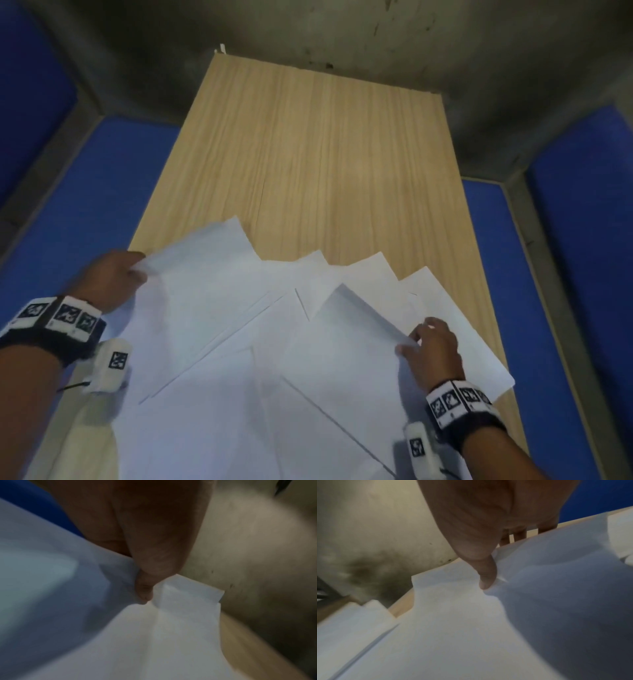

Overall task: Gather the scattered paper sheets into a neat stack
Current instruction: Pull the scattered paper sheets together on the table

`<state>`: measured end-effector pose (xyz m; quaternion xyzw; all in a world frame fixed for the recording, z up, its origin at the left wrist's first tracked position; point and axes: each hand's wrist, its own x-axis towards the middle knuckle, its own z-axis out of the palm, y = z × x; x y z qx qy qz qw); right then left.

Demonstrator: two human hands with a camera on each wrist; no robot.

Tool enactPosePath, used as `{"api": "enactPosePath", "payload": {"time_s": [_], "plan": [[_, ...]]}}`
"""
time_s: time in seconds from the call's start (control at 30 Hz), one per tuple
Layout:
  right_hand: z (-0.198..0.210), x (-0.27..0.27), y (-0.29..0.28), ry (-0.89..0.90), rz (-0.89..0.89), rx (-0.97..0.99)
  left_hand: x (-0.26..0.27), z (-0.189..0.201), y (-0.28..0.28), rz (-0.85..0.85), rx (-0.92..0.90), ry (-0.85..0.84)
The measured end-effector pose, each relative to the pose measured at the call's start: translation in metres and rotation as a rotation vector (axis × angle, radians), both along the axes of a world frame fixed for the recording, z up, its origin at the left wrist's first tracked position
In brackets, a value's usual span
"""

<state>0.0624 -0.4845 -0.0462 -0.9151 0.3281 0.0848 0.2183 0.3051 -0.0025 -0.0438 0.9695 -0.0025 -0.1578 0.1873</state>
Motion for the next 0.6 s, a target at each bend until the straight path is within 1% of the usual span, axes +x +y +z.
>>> {"api": "enactPosePath", "payload": {"time_s": [0.07,0.13,0.23,0.3,0.33,0.4,0.47,0.53,0.6], "plan": [[-0.004,0.007,-0.007,0.11,-0.042,-0.038,-0.012,0.012,0.016,0.096,-0.101,-0.014],[-0.006,0.01,-0.009,0.173,-0.083,-0.06,-0.034,0.027,0.031,0.201,-0.193,-0.002],[-0.003,0.011,-0.007,0.175,-0.121,-0.055,-0.086,0.033,0.052,0.404,-0.357,0.023],[-0.002,0.008,-0.008,0.129,-0.156,0.023,-0.133,0.025,0.059,0.481,-0.434,0.123],[-0.001,0.006,-0.008,0.097,-0.18,0.072,-0.157,0.026,0.049,0.505,-0.45,0.167],[0.006,0.004,-0.008,0.014,-0.229,0.157,-0.204,0.022,0.026,0.539,-0.42,0.235],[0.019,0.0,-0.009,-0.099,-0.253,0.231,-0.246,0.018,0.0,0.598,-0.346,0.284],[0.032,-0.006,-0.013,-0.157,-0.219,0.237,-0.279,0.001,-0.013,0.596,-0.269,0.36],[0.046,-0.016,-0.019,-0.218,-0.187,0.218,-0.298,-0.014,-0.018,0.563,-0.132,0.387]]}}
